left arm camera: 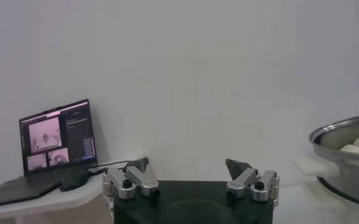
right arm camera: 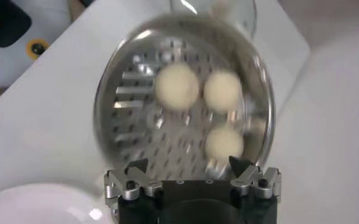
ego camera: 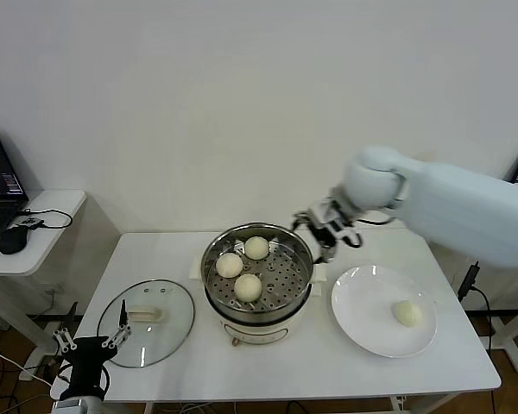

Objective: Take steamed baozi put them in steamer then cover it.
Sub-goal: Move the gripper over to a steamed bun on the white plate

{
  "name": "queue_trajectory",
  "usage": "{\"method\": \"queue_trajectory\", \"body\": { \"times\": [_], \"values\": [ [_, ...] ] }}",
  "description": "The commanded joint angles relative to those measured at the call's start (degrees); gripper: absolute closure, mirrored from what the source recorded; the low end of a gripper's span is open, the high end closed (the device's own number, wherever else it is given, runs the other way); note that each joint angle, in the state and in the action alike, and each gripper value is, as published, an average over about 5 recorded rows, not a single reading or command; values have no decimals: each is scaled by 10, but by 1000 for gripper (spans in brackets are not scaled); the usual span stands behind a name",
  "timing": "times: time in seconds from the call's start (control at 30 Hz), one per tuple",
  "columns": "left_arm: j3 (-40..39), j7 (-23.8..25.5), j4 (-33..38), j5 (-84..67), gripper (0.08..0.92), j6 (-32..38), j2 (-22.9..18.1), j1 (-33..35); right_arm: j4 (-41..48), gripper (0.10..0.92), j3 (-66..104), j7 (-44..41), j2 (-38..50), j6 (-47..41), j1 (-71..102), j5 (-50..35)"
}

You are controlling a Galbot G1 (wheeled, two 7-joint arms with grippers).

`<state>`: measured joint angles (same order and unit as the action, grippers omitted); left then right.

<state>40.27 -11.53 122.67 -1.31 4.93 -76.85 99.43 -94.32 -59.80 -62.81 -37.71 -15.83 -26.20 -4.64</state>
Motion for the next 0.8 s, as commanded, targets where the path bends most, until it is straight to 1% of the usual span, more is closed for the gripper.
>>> {"method": "queue_trajectory", "body": {
  "times": [0.03, 0.2, 0.33, 0.5, 0.8],
  "values": [
    [0, 1, -1, -1, 177, -1, 9, 1, -3, 203, 198, -23, 184, 0, 253, 91],
    [-1, 2, 1, 0, 177, -2, 12, 4, 29, 203, 332, -21, 186, 17, 413, 137],
    [-1, 2, 3, 2, 177, -2, 11, 10, 50, 203, 392, -12, 175, 22, 498, 162],
    [2, 2, 11, 3, 177, -3, 8, 16, 91, 203, 415, 2, 150, 22, 532, 191],
    [7, 1, 14, 6, 177, -2, 2, 24, 151, 203, 415, 20, 103, 23, 540, 219]
  ]
}}
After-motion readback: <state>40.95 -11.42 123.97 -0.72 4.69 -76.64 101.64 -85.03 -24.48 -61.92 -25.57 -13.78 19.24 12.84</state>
